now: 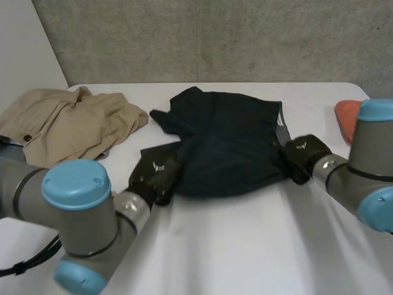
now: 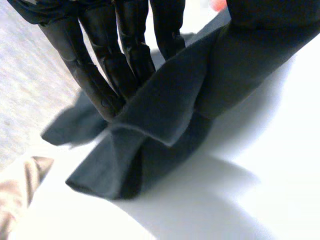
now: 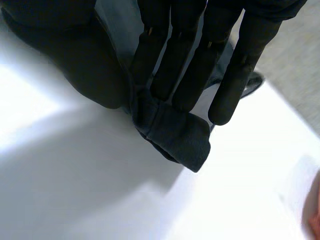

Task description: Fold the laundry.

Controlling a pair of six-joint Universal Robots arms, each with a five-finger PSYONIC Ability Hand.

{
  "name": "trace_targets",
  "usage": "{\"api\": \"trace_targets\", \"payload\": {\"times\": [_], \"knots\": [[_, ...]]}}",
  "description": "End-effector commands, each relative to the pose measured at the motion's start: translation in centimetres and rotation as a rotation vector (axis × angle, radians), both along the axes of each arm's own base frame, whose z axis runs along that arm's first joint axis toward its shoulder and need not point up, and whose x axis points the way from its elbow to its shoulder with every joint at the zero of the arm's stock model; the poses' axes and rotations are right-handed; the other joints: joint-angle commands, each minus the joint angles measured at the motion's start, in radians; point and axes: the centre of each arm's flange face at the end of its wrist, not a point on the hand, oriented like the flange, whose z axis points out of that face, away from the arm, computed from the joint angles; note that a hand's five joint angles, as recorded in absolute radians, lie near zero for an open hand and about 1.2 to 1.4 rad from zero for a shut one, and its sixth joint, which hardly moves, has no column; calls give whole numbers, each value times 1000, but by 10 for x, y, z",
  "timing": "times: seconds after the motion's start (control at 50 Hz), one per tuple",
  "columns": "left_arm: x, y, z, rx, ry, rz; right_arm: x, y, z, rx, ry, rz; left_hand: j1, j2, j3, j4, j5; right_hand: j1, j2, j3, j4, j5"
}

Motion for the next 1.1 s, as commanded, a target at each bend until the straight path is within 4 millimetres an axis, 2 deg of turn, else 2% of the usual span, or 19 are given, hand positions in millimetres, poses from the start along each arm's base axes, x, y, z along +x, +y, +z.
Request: {"api": "trace_targets", "payload": {"times": [0.02,0.1,0.18,0.22,0.3,0.46,0.48,0.54,0.56,0.6,0.62,0.7,0.76,0.86,1.0,1.02,1.06,1.08,1.1], "knots": [[29,71,20,227,-264,-87,-30,45,42,139,219,91,221,200,209,201,247,298,218,198,199,236],[43,111,33,373,-398,-150,-48,76,52,303,370,200,221,200,209,201,247,298,218,198,199,236],[51,128,48,468,-476,-178,-57,88,53,376,457,298,221,200,209,201,247,298,218,198,199,236],[49,126,52,452,-469,-178,-57,87,51,366,457,297,221,200,209,201,247,298,218,198,199,236],[35,99,57,364,-414,-140,-54,79,45,341,430,259,221,200,209,201,247,298,218,198,199,236],[3,2,51,133,-359,-18,-31,35,48,135,223,96,221,200,209,201,247,298,218,198,199,236],[-5,-18,53,70,-327,13,-26,27,49,88,172,69,221,200,209,201,247,298,218,198,199,236],[-16,-48,55,-23,-263,54,-16,14,47,13,92,40,221,200,209,201,247,298,218,198,199,236],[-24,-69,55,-88,-218,73,-9,5,47,-46,47,31,221,200,209,201,247,298,218,198,199,236],[-33,-88,55,-162,-175,86,-3,-4,46,-114,15,30,221,200,209,201,247,298,218,198,199,236],[-40,-105,55,-228,-138,94,3,-14,43,-182,-2,28,221,200,209,201,247,298,218,198,199,236],[-56,-137,43,-345,-97,86,12,-40,38,-351,-32,-7,221,200,209,201,247,298,218,198,199,236],[-64,-149,34,-384,-97,70,17,-54,34,-431,-45,-33,221,200,209,201,247,298,218,198,199,236],[-76,-174,24,-447,-53,87,30,-78,12,-529,-49,-59,221,200,209,201,247,298,218,198,199,236],[-86,-181,10,-462,-20,62,33,-93,-14,-533,-9,-80,221,200,209,201,247,298,218,198,199,236],[-86,-181,7,-457,-20,57,34,-95,-18,-536,-11,-82,221,200,209,201,247,112,32,11,13,49],[-87,-180,4,-449,-18,52,37,-96,-20,-542,-17,-85,204,183,192,184,230,-585,-666,-686,-684,-648],[-88,-178,1,-438,-14,48,39,-98,-22,-553,-21,-96,-450,-471,-462,-471,-424,-924,-1004,-1024,-1023,-986],[-88,-177,1,-435,-8,44,39,-98,-23,-554,-20,-104,-890,-910,-902,-910,-864,-924,-1004,-1024,-1023,-986]]}}
